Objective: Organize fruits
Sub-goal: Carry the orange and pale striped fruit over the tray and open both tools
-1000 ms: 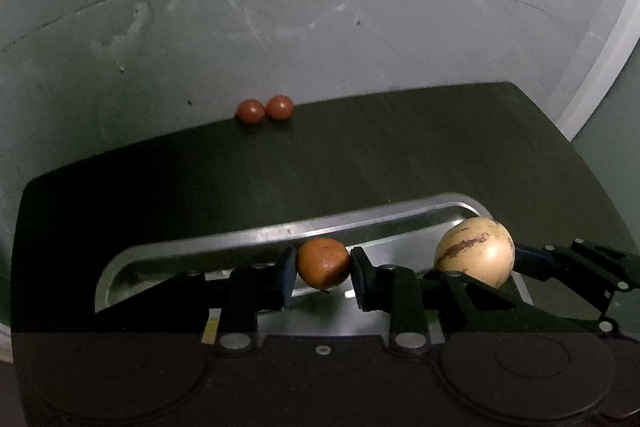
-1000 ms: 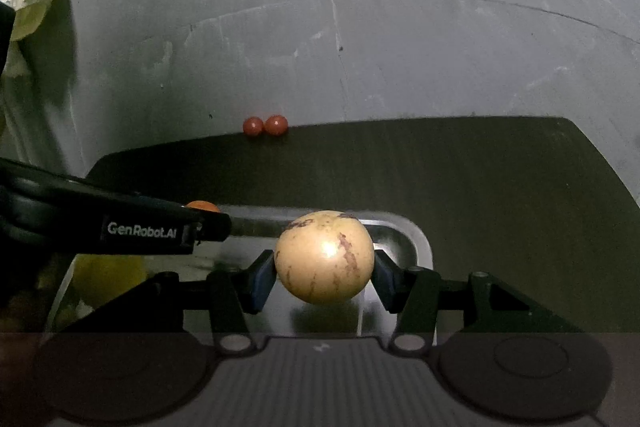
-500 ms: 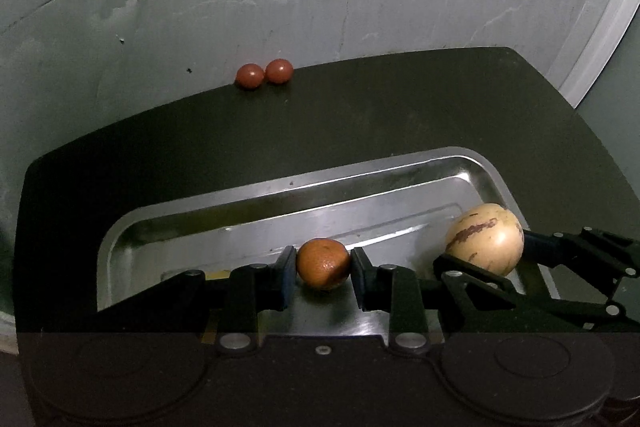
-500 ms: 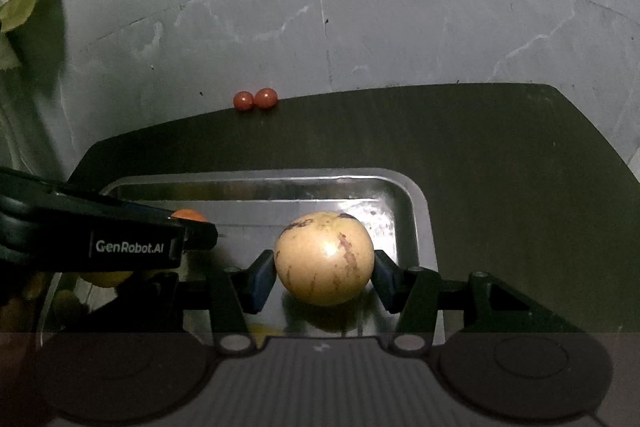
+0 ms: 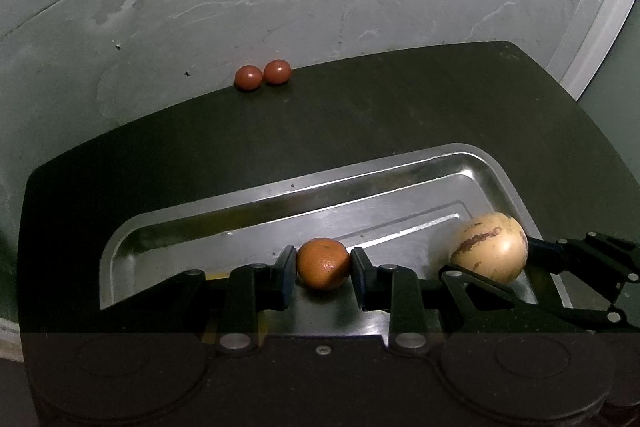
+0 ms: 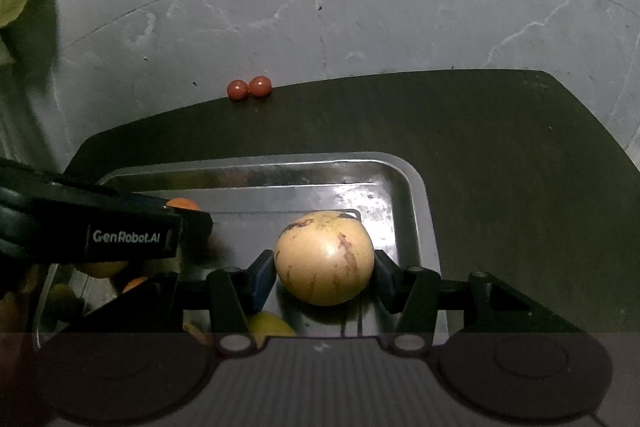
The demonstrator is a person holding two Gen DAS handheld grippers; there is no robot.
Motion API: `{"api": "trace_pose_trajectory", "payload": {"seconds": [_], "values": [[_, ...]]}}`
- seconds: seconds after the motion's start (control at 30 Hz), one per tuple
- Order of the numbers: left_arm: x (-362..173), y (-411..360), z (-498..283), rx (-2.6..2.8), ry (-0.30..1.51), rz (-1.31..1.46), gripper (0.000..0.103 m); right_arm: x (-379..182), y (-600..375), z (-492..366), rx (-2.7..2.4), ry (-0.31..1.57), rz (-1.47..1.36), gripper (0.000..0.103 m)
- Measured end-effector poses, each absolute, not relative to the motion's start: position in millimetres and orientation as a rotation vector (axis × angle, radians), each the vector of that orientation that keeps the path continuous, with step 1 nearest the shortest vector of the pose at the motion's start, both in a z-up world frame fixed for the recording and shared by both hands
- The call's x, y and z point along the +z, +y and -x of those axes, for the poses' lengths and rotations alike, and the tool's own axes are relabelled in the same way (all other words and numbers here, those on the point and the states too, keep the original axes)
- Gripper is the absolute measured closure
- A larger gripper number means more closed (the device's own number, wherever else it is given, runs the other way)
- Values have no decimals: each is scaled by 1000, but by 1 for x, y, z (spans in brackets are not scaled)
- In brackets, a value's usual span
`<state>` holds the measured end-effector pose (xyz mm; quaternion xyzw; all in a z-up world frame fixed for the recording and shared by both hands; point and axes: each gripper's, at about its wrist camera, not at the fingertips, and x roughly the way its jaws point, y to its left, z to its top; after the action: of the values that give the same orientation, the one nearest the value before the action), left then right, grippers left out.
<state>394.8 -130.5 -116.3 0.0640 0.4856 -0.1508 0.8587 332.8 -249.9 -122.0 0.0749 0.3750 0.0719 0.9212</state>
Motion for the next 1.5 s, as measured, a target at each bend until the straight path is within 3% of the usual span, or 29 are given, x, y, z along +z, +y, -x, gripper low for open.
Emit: {"api": "trace_pose_trajectory", "payload": {"seconds": [0.53, 1.0, 1.07, 1.33, 1.5], "values": [[-117, -135, -395, -331, 1026, -152, 70, -113, -250, -322, 120, 747, -158, 42], [-87, -119, -358, -377, 947, -84, 32, -84, -250, -284, 131, 721, -151, 11], [-81, -111, -349, -369, 935, -69, 20, -81, -249, -280, 138, 725, -153, 6], [-68, -77, -317, -329, 900, -23, 5, -73, -239, -263, 156, 751, -131, 0], [-67, -55, -303, -307, 893, -12, 1, -73, -232, -257, 157, 782, -107, 0]]}}
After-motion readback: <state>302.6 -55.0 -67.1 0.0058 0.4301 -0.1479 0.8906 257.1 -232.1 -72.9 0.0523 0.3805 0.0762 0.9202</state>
